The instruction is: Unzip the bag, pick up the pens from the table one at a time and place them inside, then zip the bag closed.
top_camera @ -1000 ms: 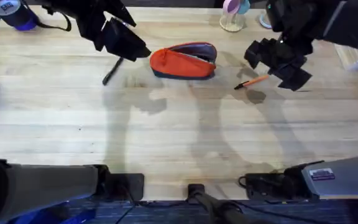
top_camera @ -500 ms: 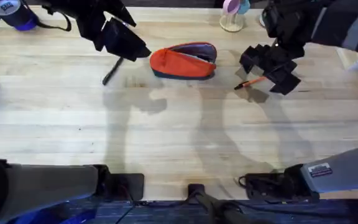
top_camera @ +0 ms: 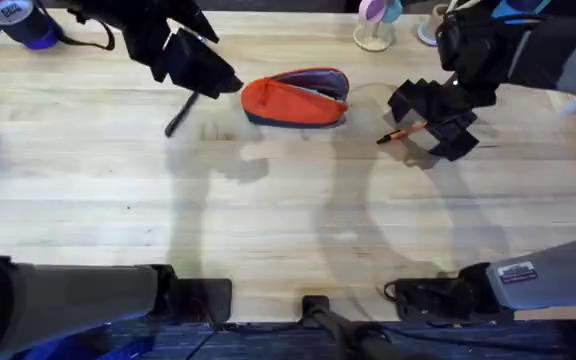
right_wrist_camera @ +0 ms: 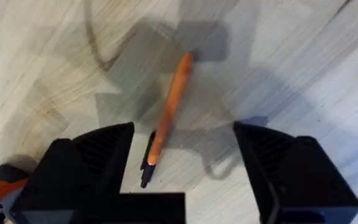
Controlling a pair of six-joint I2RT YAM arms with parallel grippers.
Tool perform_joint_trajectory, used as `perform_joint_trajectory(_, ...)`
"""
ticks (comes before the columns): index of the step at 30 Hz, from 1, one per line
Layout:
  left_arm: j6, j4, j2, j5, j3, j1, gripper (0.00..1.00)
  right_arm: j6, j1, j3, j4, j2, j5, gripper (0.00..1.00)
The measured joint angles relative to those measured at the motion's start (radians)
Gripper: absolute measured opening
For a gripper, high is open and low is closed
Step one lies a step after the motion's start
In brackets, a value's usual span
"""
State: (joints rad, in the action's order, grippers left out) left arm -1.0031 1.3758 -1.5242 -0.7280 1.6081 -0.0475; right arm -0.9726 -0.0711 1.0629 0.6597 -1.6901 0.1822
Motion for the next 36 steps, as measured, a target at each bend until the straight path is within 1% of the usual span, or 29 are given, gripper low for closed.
perform_joint_trajectory(22,0.0,0.0,0.0,0.0,0.0,0.0,0.993,-0.001,-0.002,-0.018,-0.047,0.004,0.029,0.996)
perform_joint_trajectory(30,0.0,0.0,0.0,0.0,0.0,0.0,0.993,0.008,-0.036,0.007,-0.022,-0.04,0.074,0.996)
perform_joint_trajectory(32,0.0,0.0,0.0,0.0,0.0,0.0,0.993,0.012,-0.045,0.012,-0.019,-0.047,0.086,0.98)
perform_joint_trajectory(36,0.0,0.0,0.0,0.0,0.0,0.0,0.993,0.019,-0.052,0.017,-0.023,-0.055,0.108,0.829)
